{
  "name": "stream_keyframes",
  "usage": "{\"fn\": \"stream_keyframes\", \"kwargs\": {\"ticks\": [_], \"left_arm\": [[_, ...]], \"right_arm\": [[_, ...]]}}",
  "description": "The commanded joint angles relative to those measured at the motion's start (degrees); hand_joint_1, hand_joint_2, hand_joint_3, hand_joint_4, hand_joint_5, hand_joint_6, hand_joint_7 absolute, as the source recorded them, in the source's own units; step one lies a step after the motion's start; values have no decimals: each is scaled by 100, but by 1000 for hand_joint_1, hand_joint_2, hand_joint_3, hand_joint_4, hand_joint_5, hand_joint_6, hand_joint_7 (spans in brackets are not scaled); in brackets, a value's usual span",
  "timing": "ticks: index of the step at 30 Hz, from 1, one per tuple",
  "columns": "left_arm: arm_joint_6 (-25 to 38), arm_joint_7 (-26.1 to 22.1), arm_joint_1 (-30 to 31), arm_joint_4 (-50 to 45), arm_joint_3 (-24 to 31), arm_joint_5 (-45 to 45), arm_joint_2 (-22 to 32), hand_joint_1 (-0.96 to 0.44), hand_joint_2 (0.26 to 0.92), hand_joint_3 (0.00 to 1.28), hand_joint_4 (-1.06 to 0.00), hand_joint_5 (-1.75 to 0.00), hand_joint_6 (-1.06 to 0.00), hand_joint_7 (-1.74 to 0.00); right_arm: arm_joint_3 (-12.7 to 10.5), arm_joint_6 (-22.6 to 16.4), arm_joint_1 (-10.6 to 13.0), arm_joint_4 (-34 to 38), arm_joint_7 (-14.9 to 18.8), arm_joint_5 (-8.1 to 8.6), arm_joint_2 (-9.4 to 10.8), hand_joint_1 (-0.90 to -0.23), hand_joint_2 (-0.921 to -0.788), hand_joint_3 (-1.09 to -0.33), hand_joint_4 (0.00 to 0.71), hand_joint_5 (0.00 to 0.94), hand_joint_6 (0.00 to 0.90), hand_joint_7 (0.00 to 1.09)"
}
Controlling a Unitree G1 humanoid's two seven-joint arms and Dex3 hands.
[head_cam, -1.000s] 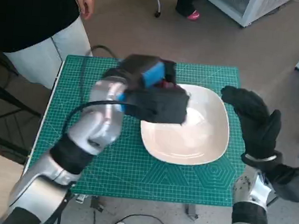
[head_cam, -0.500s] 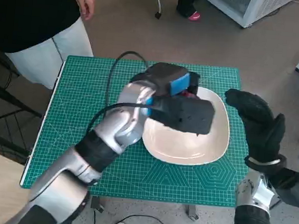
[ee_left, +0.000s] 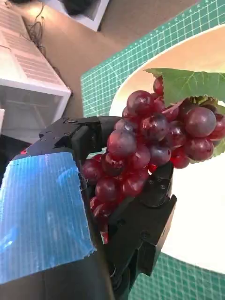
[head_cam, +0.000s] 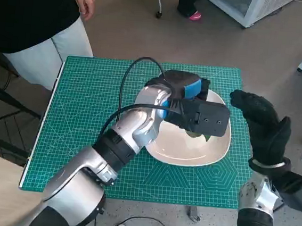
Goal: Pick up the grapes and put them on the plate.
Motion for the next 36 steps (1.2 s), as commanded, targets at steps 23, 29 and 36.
{"fn": "stream_keyframes", "kwargs": {"ticks": [23,29,36], "left_arm": [[-437,-991,-223,251,64,-461,218,-479,769,3,-17,-32,-152,-8],[-749,-933,-112,267,161,-562,312,-560,783,9,-1,-3,-127,-1],[-1442,-878,124,168,373,-807,621,-629,870,35,1,1,-107,0]], "right_arm": [[115,85,189,-26,-163,-27,43,-386,-921,-523,547,0,483,0],[132,61,186,-20,-170,-35,63,-385,-921,-527,546,0,481,0],[143,42,195,-37,-168,-30,82,-386,-921,-527,546,0,482,1]]}}
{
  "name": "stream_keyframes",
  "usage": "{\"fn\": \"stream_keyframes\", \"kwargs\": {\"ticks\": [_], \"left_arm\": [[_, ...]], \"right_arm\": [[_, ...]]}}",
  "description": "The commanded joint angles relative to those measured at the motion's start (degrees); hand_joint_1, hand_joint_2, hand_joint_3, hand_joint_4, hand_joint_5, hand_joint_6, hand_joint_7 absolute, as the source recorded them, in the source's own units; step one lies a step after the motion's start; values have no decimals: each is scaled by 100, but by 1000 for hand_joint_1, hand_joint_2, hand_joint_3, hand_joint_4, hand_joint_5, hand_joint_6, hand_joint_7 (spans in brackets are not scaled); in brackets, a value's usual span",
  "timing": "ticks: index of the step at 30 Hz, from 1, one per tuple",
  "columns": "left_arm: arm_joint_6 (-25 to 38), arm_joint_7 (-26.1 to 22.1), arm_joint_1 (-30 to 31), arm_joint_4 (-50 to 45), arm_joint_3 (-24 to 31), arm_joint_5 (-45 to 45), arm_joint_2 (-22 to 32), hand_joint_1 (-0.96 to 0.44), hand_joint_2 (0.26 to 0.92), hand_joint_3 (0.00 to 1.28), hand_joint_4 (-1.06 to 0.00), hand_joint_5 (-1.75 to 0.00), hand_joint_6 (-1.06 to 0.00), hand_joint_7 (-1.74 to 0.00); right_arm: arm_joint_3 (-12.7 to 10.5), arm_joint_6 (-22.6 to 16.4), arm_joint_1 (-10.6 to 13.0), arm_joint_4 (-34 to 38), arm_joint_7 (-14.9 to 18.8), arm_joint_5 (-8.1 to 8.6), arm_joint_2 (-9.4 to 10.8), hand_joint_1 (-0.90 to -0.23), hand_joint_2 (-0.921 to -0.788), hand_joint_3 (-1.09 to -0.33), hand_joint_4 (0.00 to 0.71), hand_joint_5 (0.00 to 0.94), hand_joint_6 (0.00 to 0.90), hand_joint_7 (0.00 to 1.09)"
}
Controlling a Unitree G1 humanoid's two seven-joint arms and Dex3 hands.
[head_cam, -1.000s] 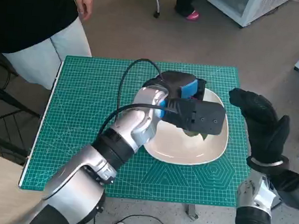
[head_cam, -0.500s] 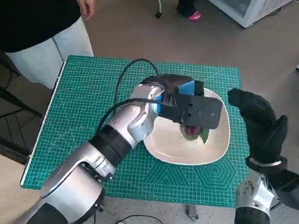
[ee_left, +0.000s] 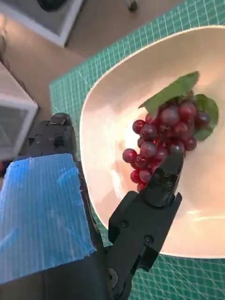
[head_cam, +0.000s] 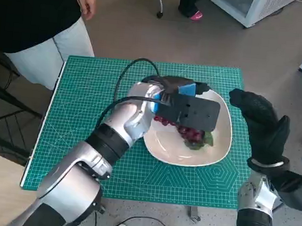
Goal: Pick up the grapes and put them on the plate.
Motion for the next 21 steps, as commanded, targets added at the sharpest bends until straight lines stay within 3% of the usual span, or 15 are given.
{"fn": "stream_keyframes", "kwargs": {"ticks": [1,8,14,21], "left_arm": [[-470,33,223,-135,201,-228,309,-632,881,38,1,1,-105,0],[-949,49,701,-682,696,-695,845,-626,917,41,1,1,-105,-3],[-1713,210,1499,-1203,1582,-1631,1175,-596,921,72,-12,-5,-129,-14],[-2451,107,2566,-1730,2754,-3225,1076,-484,921,167,-183,-35,-314,-82]], "right_arm": [[16,12,157,23,-35,-9,56,-386,-921,-526,546,0,482,1],[24,-1,166,-15,-59,-27,66,-387,-921,-523,546,0,483,1],[37,-40,183,-32,-90,-44,88,-387,-921,-519,548,1,486,2],[56,-78,189,-21,-146,-73,113,-388,-921,-514,551,2,488,4]]}}
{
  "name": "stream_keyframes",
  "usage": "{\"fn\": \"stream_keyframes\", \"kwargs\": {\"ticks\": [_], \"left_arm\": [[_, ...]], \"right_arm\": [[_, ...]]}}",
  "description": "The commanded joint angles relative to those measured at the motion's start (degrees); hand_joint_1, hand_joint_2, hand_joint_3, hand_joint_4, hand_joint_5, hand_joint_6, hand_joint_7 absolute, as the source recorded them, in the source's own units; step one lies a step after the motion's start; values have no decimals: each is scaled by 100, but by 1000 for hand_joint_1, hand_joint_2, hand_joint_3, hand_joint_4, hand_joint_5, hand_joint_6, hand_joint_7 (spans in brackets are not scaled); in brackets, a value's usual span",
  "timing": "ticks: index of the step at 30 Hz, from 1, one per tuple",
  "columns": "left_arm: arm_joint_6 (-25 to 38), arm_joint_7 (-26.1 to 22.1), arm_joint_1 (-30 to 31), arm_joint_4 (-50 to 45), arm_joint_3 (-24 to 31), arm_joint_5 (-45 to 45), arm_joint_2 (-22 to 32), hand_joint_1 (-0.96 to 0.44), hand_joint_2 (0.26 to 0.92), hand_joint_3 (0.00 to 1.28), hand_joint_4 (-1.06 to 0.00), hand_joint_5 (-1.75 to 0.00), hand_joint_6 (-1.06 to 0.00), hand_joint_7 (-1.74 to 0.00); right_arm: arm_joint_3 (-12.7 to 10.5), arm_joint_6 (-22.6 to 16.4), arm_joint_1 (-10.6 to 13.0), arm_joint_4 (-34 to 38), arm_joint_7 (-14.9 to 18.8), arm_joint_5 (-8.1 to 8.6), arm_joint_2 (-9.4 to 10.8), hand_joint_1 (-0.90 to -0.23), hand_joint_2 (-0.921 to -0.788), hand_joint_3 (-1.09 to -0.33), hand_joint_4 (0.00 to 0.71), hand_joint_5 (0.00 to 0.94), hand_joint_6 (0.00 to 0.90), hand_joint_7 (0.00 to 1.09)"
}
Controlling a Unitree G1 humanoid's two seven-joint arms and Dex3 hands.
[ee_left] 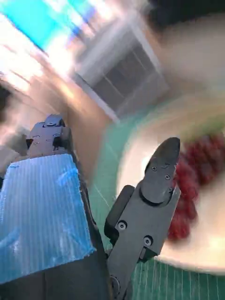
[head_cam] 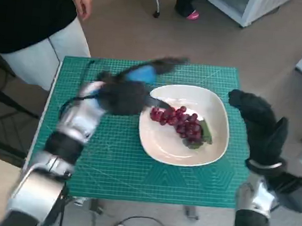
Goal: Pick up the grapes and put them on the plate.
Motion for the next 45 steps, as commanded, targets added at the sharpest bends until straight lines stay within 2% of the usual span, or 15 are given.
{"fn": "stream_keyframes", "kwargs": {"ticks": [1,5,9,18,24,34,45], "left_arm": [[-270,-142,781,-459,701,-1018,-99,-469,921,184,-217,-38,-343,-91],[-405,-215,1274,-832,995,-1468,-91,-424,921,246,-320,-46,-418,-112],[-618,-292,1680,-1137,1207,-1722,-8,-395,921,304,-362,-43,-419,-102],[-892,-528,2420,-1785,1516,-2405,-210,-383,921,381,-325,-7,-358,-61],[-1079,-318,2863,-2111,1559,-2424,-422,-362,921,401,-305,-1,-344,-54],[-1104,-231,3152,-2147,1621,-2490,-547,-311,921,402,-302,-1,-350,-58],[-1466,162,3245,-2036,1614,-2114,-589,-273,921,393,-320,-8,-359,-63]], "right_arm": [[27,-1,149,26,-74,-47,41,-388,-921,-513,551,2,489,4],[35,-24,154,27,-112,-72,53,-386,-921,-512,551,2,489,4],[50,-64,136,72,-162,-104,65,-392,-921,-514,548,1,489,3],[122,-114,113,122,-256,-151,102,-397,-921,-518,542,0,487,2],[166,-102,91,126,-307,-161,105,-398,-921,-519,542,0,487,2],[189,-107,83,164,-294,-145,110,-394,-921,-518,544,1,488,2],[187,-105,45,233,-236,-114,97,-388,-921,-518,545,1,488,2]]}}
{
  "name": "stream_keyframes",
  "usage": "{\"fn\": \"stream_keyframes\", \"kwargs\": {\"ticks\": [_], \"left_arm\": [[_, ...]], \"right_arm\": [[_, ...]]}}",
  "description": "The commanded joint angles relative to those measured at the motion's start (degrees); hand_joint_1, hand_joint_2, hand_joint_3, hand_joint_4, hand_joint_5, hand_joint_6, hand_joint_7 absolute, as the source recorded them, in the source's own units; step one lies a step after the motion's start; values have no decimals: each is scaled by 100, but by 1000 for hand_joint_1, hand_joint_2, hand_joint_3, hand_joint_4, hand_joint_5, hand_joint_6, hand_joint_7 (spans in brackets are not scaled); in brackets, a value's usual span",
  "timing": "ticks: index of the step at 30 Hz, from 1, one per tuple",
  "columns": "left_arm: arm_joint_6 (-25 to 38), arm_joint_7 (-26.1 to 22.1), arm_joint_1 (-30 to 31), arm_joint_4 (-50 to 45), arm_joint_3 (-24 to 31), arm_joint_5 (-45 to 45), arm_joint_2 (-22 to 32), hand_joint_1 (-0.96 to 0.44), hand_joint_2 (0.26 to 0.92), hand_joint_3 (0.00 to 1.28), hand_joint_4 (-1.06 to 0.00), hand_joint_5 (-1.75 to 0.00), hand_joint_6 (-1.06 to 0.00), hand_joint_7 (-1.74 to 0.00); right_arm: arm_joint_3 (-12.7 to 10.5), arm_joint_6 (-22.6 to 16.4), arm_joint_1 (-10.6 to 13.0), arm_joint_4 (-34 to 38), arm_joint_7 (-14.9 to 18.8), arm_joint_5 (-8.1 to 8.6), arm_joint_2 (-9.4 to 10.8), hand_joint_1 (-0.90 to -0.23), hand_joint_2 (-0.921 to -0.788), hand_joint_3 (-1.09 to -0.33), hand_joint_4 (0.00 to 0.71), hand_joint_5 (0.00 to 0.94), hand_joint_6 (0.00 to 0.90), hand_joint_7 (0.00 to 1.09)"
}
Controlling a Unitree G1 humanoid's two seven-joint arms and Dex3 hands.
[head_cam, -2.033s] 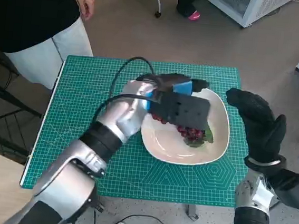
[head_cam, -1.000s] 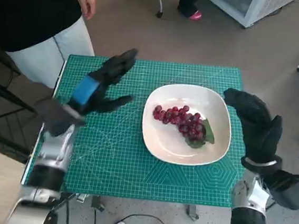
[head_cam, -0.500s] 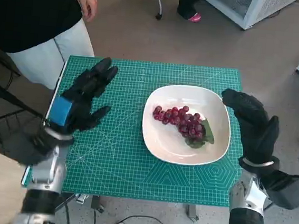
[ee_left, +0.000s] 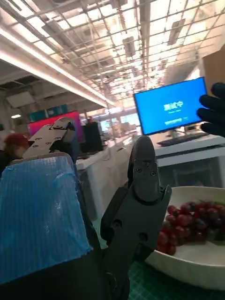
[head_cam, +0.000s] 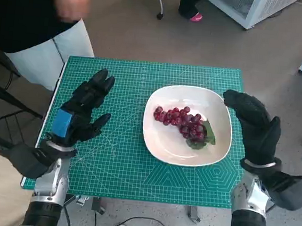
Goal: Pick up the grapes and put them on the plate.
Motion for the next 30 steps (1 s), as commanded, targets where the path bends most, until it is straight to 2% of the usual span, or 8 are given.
{"fn": "stream_keyframes", "kwargs": {"ticks": [1,13,30], "left_arm": [[-209,135,99,14,22,117,-44,-265,921,393,-322,-9,-359,-63],[-168,225,173,-266,-77,120,-147,-216,921,404,-315,-2,-345,-56],[-126,206,109,-318,-129,167,-27,-255,921,398,-316,-2,-355,-62]], "right_arm": [[9,33,24,121,39,-18,26,-388,-921,-518,545,1,488,2],[-7,118,-31,177,79,22,12,-387,-921,-516,547,2,498,6],[-17,197,-33,146,90,44,2,-388,-921,-516,550,2,506,8]]}}
